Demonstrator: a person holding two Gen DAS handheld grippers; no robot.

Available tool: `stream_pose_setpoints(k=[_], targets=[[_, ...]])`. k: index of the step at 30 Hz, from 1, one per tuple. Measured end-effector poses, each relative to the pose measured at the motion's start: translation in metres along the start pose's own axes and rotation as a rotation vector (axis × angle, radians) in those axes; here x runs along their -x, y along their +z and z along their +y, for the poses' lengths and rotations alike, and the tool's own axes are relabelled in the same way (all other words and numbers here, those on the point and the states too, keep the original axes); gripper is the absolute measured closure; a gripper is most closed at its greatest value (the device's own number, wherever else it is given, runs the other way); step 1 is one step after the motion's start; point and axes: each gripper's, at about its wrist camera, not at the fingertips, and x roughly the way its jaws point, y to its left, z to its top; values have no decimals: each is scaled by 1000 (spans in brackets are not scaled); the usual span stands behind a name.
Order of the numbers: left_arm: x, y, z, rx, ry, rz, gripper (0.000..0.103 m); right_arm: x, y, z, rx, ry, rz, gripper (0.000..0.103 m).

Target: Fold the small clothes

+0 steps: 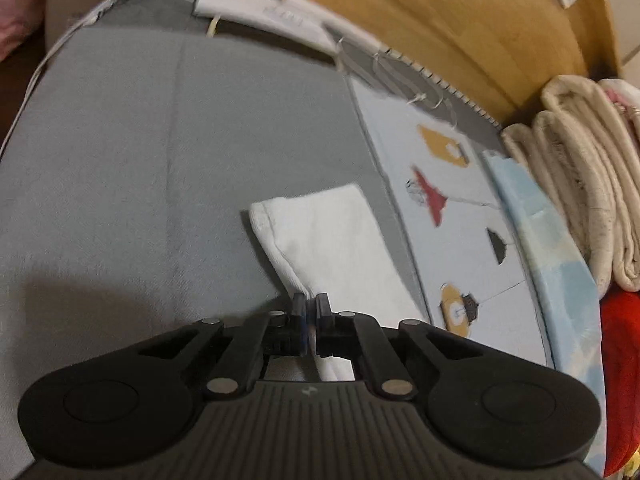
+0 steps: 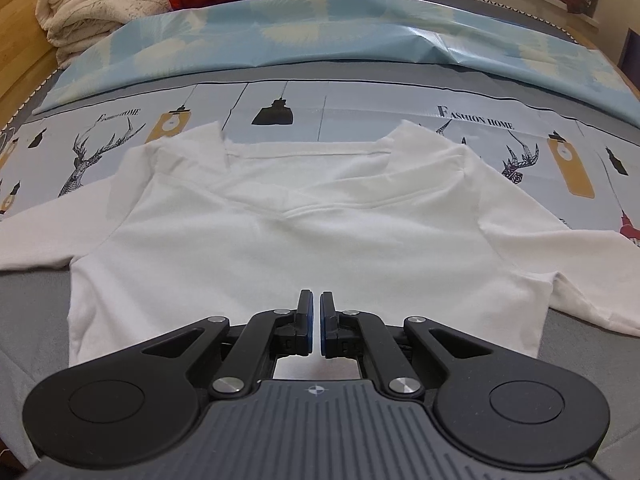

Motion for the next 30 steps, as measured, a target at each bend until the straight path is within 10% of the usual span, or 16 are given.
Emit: stream_pose_setpoints(k=[8, 14, 22, 25, 27, 30], targets=[[20, -7, -29, -125, 19, -71, 100, 10, -3, -14, -18, -9, -18, 101], [92, -66, -124, -456, -205, -150, 100, 29, -7, -54, -111, -35, -52, 101], [202, -280, -248, -766, -728, 130, 100, 51, -28, -89, -155, -44, -85, 101], [235, -375, -271, -944, -905, 387, 93, 55, -33, -106, -177, -65, -85, 101], [243, -425, -278, -1094, -922, 539, 86, 55, -34, -122, -214, -74, -74, 101], [250, -433, -281, -1141, -840, 514, 86, 53, -33, -143, -289, -59, -53, 101]])
